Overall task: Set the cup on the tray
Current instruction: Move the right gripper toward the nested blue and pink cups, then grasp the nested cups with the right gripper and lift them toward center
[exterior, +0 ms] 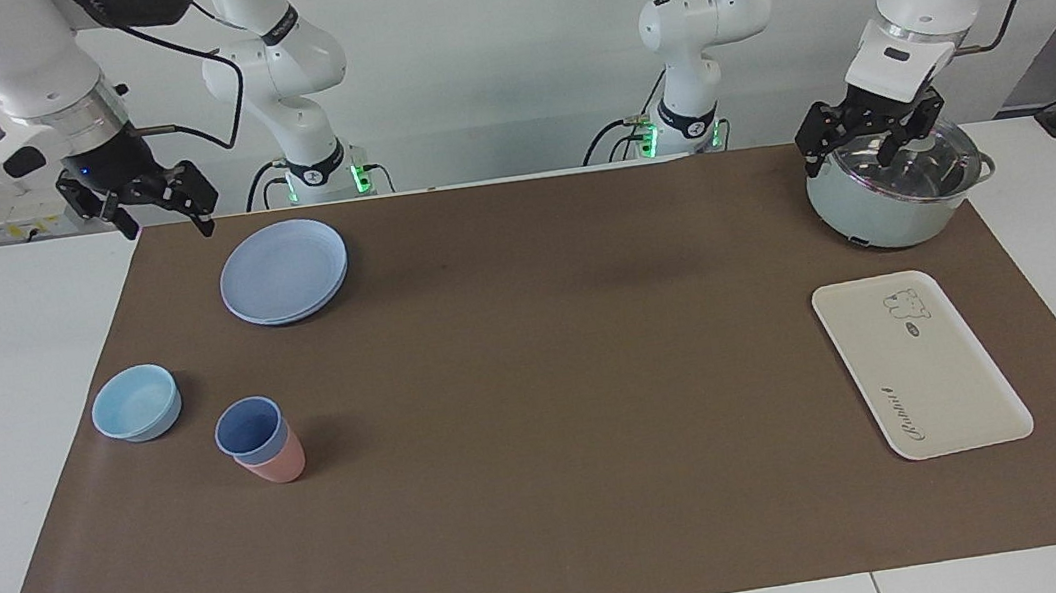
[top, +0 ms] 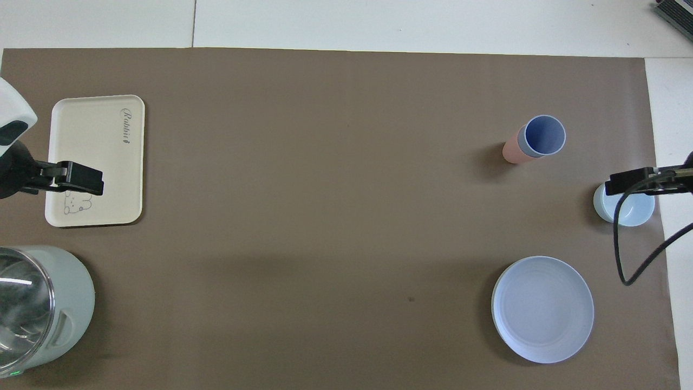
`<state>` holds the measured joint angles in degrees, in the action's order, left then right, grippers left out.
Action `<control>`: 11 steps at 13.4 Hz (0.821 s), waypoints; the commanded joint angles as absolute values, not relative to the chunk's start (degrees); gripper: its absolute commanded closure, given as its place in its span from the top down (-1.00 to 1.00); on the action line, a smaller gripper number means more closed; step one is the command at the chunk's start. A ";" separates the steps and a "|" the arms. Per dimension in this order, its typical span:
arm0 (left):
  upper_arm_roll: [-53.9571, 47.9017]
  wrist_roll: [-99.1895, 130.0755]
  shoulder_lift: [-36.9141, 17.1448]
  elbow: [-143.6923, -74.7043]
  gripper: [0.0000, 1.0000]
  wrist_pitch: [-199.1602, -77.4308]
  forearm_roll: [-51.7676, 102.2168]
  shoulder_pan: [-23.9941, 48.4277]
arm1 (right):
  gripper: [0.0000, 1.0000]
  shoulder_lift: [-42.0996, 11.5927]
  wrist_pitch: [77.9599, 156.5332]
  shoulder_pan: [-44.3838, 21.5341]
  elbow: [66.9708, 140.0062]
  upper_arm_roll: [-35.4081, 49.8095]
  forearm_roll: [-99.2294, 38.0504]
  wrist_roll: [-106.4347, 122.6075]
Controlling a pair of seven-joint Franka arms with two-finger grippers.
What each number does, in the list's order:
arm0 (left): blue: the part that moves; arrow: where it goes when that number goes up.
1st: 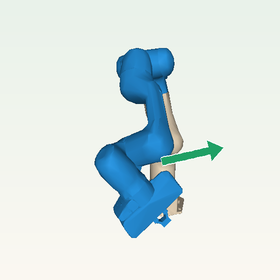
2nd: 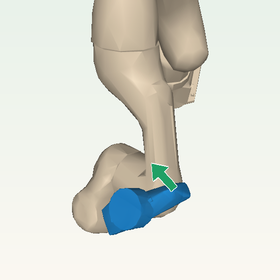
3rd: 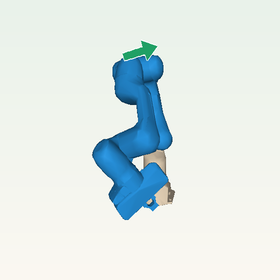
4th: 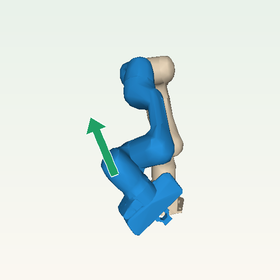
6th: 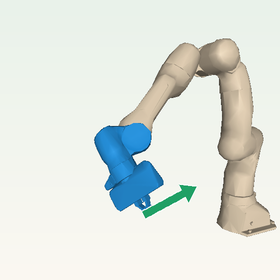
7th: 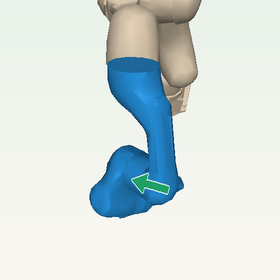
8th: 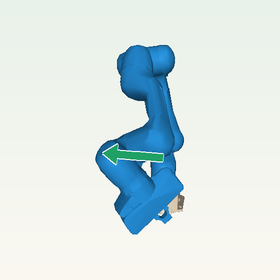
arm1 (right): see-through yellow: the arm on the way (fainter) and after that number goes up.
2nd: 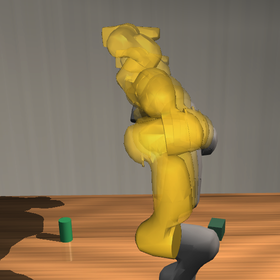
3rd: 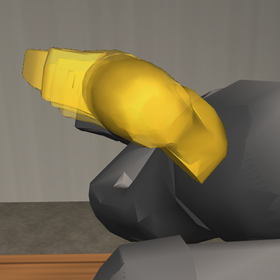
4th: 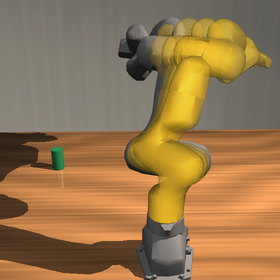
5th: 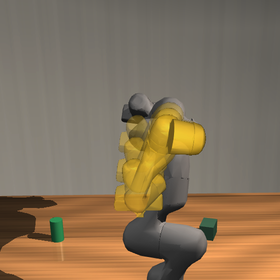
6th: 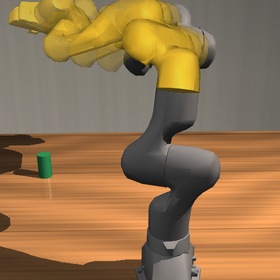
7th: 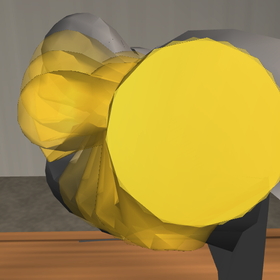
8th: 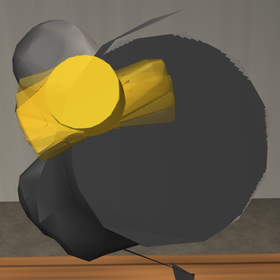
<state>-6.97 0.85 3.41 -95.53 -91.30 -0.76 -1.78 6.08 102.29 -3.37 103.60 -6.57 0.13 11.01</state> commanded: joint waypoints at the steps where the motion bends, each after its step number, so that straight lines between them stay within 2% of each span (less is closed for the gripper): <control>1: -6.77 0.62 4.66 -96.68 1.00 -90.79 -1.58 -1.76 | 1.00 8.35 114.03 -1.24 113.52 -7.38 -5.43 30.07; 6: -6.77 0.62 4.66 -96.68 1.00 -90.79 -1.58 -1.76 | 1.00 3.97 124.70 7.10 119.35 -7.38 -27.54 68.30; 11: -6.77 0.62 4.66 -96.68 1.00 -90.79 -1.58 -1.76 | 1.00 -5.17 124.54 12.12 119.53 -7.38 -49.98 94.37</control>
